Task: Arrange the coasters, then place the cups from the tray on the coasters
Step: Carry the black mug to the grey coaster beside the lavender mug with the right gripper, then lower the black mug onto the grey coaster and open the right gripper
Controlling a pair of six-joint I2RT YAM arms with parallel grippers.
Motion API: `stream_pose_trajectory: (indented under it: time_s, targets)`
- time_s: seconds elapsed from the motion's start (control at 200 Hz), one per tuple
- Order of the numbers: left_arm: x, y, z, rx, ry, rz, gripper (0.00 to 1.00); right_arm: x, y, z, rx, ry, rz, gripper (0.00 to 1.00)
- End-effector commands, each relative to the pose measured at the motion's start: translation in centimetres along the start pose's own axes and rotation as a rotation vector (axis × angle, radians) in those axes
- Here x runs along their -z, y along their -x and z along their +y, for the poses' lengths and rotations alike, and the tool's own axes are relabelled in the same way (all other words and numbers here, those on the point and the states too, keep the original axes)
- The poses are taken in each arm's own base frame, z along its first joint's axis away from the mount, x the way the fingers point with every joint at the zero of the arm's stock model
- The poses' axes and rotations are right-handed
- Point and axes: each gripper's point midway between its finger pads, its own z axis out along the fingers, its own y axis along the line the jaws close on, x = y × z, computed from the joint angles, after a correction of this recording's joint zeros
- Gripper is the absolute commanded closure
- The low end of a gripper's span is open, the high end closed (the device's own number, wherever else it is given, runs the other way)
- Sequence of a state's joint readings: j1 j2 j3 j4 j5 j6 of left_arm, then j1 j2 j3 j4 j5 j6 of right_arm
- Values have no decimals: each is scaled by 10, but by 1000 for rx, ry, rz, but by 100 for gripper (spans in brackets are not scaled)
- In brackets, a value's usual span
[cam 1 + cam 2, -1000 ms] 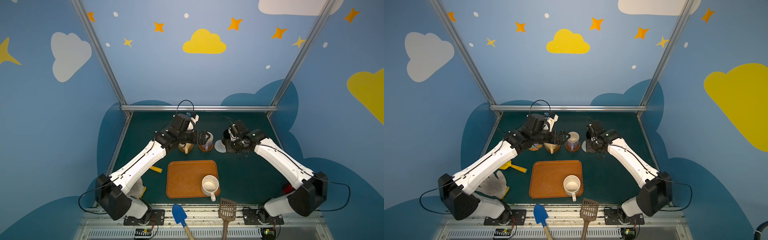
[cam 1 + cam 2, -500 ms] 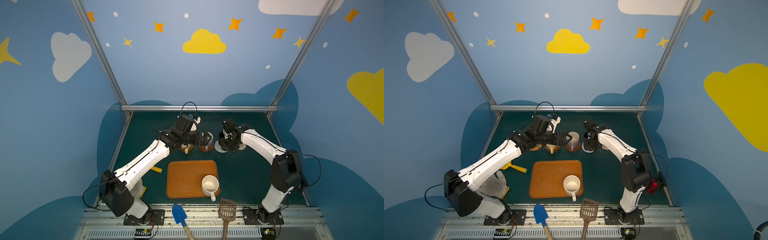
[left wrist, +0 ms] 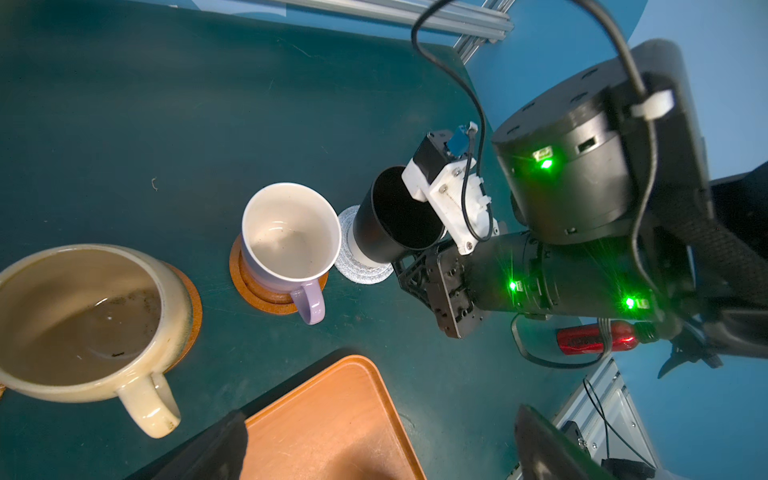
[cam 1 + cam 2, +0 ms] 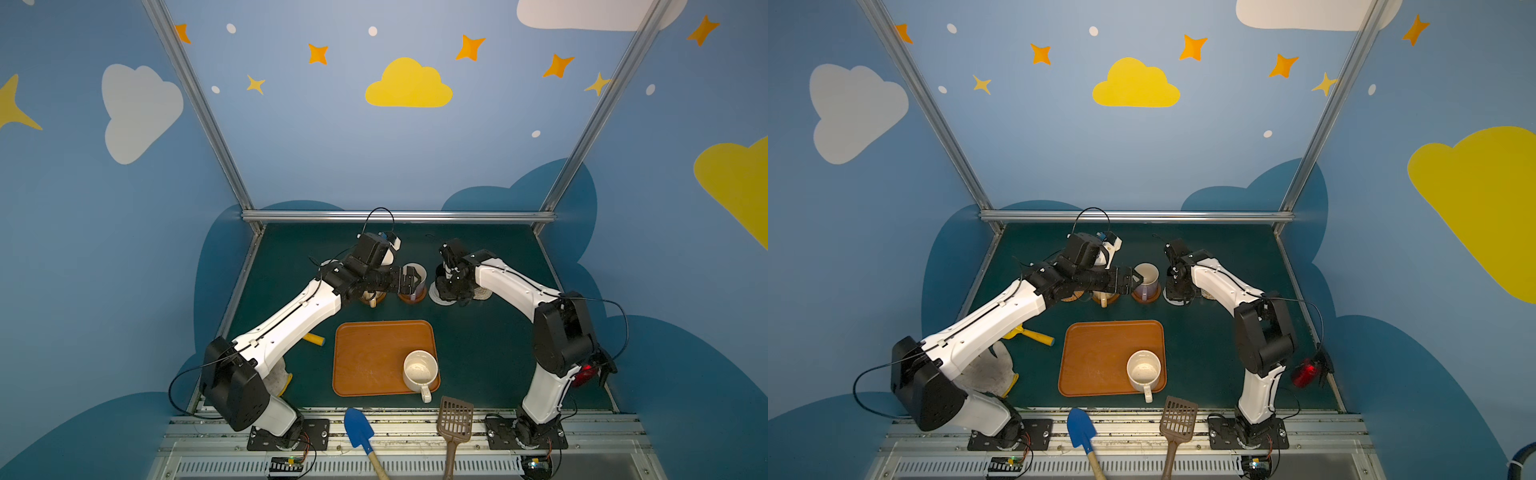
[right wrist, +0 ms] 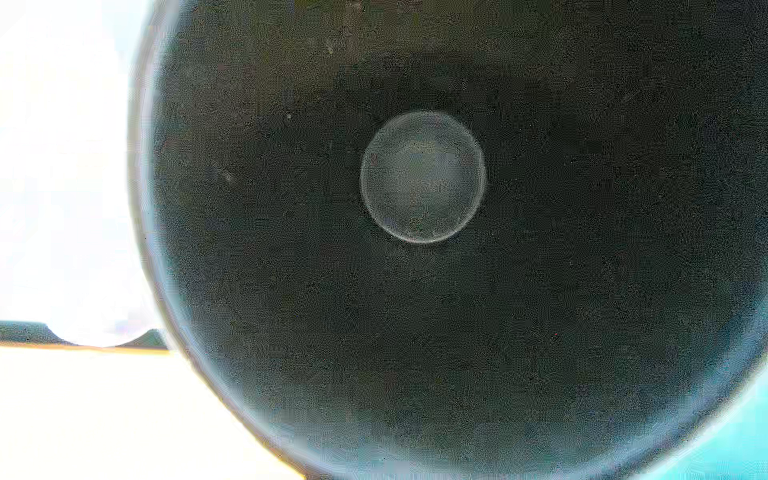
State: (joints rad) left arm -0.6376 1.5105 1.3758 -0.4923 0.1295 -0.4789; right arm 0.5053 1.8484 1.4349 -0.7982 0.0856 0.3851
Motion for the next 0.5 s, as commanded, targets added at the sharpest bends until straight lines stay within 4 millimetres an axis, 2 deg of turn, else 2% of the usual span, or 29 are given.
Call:
stream_pose_trajectory:
  time_s: [0.0, 0.365, 0.405, 0.471, 0.496]
  targets:
    - [-6, -6, 0, 11, -16, 15, 0, -6, 10, 0, -12, -6, -33, 100]
    - [-1, -1, -2, 38, -41, -16, 0, -9, -1, -6, -25, -32, -8, 100]
    - [0, 1, -3, 42, -49, -23, 0, -8, 0, -5, -31, -25, -12, 91]
    - [2, 3, -5, 47, -60, -31, 0, -4, 1, -3, -36, -10, -12, 68]
    - [3, 4, -5, 48, -63, -34, 0, -3, 2, -2, -35, -4, -11, 62]
